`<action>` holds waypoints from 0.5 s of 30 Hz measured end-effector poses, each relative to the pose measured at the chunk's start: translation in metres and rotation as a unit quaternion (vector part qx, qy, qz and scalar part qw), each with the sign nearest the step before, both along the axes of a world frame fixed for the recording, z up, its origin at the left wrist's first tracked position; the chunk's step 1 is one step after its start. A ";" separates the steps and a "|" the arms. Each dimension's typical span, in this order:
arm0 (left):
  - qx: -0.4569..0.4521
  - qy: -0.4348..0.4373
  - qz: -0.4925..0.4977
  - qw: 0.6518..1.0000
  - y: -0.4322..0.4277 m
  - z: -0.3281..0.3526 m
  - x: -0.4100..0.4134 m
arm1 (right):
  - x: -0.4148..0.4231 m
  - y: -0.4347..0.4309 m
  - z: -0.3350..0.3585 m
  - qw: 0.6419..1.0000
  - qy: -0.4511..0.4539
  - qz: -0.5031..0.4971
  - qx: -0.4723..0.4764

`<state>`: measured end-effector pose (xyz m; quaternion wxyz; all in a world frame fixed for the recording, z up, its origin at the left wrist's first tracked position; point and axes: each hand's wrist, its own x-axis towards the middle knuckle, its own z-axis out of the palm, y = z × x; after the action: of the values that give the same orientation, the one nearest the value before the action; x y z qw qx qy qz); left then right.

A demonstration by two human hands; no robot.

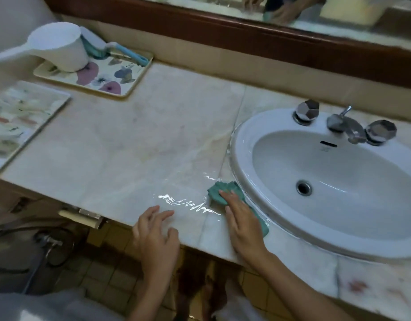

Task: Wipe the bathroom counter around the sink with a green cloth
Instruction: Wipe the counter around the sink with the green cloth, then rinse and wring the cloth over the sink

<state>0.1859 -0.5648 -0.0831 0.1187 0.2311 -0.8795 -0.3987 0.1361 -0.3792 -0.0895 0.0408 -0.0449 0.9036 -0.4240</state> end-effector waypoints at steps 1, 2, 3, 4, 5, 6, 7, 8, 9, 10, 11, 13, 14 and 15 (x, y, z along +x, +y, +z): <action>0.014 0.021 -0.038 0.999 0.005 0.002 -0.004 | -0.003 0.001 0.011 0.994 -0.038 -0.059 -0.089; 0.024 0.037 -0.081 0.996 0.010 0.005 -0.009 | -0.008 0.003 0.024 0.977 -0.081 -0.112 -0.163; 0.030 0.050 -0.133 0.989 0.013 0.009 -0.014 | -0.014 0.006 0.036 0.949 -0.128 -0.159 -0.240; 0.026 0.060 -0.192 0.979 0.016 0.014 -0.019 | -0.018 0.011 0.046 0.905 -0.182 -0.209 -0.322; 0.011 0.072 -0.255 0.964 0.016 0.018 -0.026 | -0.021 0.016 0.055 0.841 -0.242 -0.256 -0.412; -0.015 0.084 -0.318 0.944 0.016 0.020 -0.033 | -0.023 0.021 0.065 0.763 -0.298 -0.289 -0.496; -0.050 0.097 -0.381 0.918 0.015 0.023 -0.042 | -0.023 0.025 0.075 0.693 -0.342 -0.303 -0.557; -0.088 0.112 -0.440 0.887 0.014 0.026 -0.051 | -0.022 0.028 0.086 0.648 -0.368 -0.300 -0.595; -0.130 0.126 -0.493 0.851 0.015 0.030 -0.062 | -0.022 0.030 0.096 0.624 -0.384 -0.289 -0.615; -0.172 0.135 -0.537 0.815 0.017 0.034 -0.074 | -0.021 0.033 0.102 0.617 -0.392 -0.266 -0.629; -0.211 0.143 -0.572 0.780 0.019 0.037 -0.085 | -0.020 0.035 0.106 0.613 -0.395 -0.239 -0.641; -0.261 0.172 -0.624 0.716 0.030 0.042 -0.106 | -0.015 0.037 0.109 0.604 -0.399 -0.189 -0.663; -0.270 0.191 -0.647 0.687 0.036 0.045 -0.113 | -0.014 0.038 0.111 0.605 -0.404 -0.165 -0.666; -0.279 0.214 -0.664 0.660 0.043 0.047 -0.118 | -0.012 0.041 0.114 0.614 -0.407 -0.142 -0.661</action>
<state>0.0678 -0.5219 -0.0358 0.0667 -0.5499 -0.8196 -0.1465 0.1239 -0.3383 0.0240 0.3030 0.2466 0.2637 -0.8819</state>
